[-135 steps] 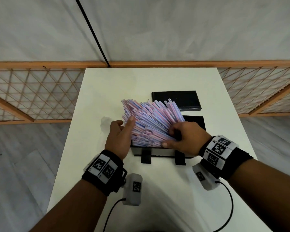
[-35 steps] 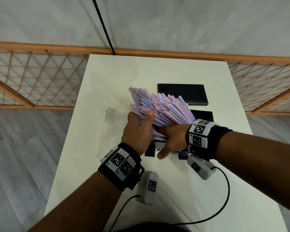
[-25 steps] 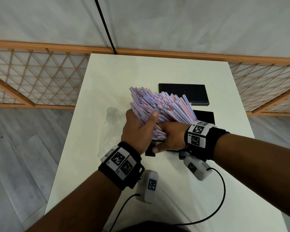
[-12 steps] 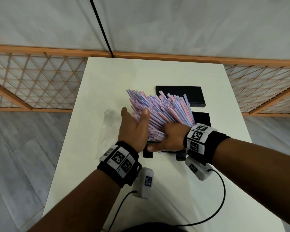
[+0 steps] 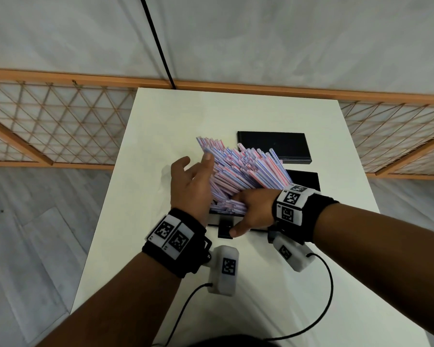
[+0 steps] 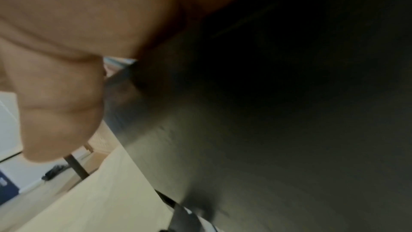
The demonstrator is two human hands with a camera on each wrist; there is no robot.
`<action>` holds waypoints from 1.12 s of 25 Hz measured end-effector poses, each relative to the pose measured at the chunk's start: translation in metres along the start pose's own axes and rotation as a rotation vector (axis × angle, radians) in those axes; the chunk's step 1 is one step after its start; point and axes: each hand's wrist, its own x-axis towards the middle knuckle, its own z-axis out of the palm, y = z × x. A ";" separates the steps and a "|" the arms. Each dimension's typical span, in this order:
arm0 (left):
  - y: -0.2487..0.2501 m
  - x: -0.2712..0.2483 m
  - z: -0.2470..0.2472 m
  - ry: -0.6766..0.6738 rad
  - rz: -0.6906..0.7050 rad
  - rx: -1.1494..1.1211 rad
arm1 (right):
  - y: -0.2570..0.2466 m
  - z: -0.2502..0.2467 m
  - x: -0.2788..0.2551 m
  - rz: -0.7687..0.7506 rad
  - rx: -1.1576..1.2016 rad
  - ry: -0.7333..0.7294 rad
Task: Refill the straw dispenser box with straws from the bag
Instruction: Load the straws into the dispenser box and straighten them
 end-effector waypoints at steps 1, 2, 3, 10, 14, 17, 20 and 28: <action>0.004 0.000 0.000 0.011 0.007 -0.026 | 0.000 -0.001 0.000 -0.008 0.001 0.008; 0.007 0.000 0.000 0.020 0.032 -0.023 | -0.001 -0.003 -0.002 -0.024 0.004 0.020; 0.009 -0.001 0.000 0.026 0.069 -0.006 | -0.001 -0.004 -0.003 -0.035 0.010 0.032; -0.001 0.001 -0.001 -0.065 0.305 0.333 | -0.003 -0.001 0.002 -0.090 0.122 0.128; -0.011 0.000 0.001 -0.204 0.296 0.672 | -0.008 0.003 0.001 -0.131 0.091 0.202; -0.017 0.001 -0.004 -0.178 0.298 0.757 | -0.005 0.009 -0.001 -0.118 -0.029 0.265; -0.017 0.002 -0.008 -0.155 0.211 0.590 | 0.007 0.014 -0.012 -0.120 -0.101 0.364; -0.028 -0.010 0.000 -0.214 -0.040 0.467 | 0.034 0.037 -0.034 -0.103 -0.080 0.334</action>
